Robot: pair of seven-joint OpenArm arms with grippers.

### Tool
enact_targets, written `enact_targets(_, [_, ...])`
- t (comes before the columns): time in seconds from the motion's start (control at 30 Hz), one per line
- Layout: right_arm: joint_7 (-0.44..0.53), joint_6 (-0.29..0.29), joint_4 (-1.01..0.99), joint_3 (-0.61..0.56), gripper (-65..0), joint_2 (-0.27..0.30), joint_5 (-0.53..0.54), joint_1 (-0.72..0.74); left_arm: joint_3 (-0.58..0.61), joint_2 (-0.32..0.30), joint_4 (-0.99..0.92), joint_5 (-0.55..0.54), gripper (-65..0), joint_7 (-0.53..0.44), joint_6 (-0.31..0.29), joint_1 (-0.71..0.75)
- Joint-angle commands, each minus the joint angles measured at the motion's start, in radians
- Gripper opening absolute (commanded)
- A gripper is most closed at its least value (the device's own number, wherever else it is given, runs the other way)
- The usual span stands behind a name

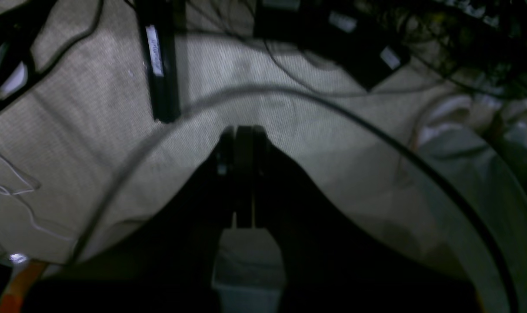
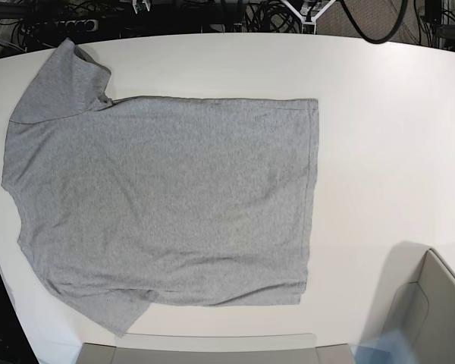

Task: Fold the T-shirt properly
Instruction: 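Move right gripper to the shirt shoulder, left gripper over the body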

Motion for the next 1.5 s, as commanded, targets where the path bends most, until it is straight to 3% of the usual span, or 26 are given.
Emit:
enact_targets(0.0, [0.008,0.006,0.047,-0.003,-64.6,0.002,0.003,-0.04,-0.002,-0.003,0.046,-0.001,-61.0,-0.014,0.005,0.031])
enact_targets(0.1, [0.008,0.004,0.165,-0.001,-64.7,0.024,0.023,-0.112,-0.002,-0.003,0.169,-0.003,-61.0,0.024,0.005,0.1])
enact_targets(0.33, [0.005,0.002,0.419,0.004,-64.7,0.117,0.244,-0.324,-0.13,-0.023,0.514,-0.119,-61.0,0.149,0.005,0.262])
enact_targets(0.57, [0.005,-0.001,0.588,0.022,-64.7,0.18,0.345,-0.466,-0.142,-0.072,0.769,-0.253,-61.0,0.164,0.005,0.404])
enact_targets(0.8, [0.005,-0.001,0.76,0.16,-64.7,0.179,0.347,-0.578,-0.188,-0.069,0.985,-0.266,-61.0,0.164,0.005,0.532])
enact_targets(0.97, [0.004,-0.001,0.921,0.237,-64.7,0.18,0.345,-0.641,-0.285,-0.066,1.138,-0.266,-61.0,0.165,0.005,0.588])
enact_targets(1.27, [0.001,-0.001,1.202,0.387,-64.7,0.174,0.35,-0.663,-0.381,-0.065,1.309,-0.266,-61.0,0.168,0.005,0.588])
enact_targets(1.47, [-0.01,-0.001,1.372,0.41,-64.6,0.174,0.347,-0.64,-0.375,-0.065,1.411,-0.266,-60.8,0.346,0.005,0.453])
